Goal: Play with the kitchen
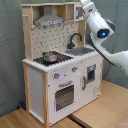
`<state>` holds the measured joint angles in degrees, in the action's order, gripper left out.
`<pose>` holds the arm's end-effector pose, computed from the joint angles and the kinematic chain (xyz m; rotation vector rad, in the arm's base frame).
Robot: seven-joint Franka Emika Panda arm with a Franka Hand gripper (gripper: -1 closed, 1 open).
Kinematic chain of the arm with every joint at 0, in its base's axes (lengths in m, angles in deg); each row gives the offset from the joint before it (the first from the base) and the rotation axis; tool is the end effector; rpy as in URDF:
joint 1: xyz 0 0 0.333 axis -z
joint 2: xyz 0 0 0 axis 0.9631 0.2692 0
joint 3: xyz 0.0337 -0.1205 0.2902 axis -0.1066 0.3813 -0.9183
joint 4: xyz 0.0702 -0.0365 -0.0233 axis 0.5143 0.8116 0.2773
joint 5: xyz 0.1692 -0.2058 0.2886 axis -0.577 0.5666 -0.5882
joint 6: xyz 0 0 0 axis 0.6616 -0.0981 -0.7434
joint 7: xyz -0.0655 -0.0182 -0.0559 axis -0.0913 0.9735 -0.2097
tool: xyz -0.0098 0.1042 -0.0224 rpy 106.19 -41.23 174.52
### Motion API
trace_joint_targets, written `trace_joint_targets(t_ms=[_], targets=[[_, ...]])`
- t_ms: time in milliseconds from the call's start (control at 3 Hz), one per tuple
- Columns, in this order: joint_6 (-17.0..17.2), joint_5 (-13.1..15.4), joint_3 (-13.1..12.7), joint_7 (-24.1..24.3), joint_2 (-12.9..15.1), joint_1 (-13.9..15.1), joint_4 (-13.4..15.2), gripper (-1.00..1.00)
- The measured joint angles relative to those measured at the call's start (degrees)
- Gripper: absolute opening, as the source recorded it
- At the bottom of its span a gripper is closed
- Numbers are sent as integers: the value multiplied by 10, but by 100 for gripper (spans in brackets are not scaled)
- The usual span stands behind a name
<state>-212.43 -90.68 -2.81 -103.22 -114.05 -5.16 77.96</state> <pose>0.3213 0.3996 0.7441 0.9141 0.5190 1.2582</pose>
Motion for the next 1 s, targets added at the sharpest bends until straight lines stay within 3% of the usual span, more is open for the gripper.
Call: trace_joint_targets(t_ms=[1000], targets=[[162,11,-5,85,34,3,-83,100]])
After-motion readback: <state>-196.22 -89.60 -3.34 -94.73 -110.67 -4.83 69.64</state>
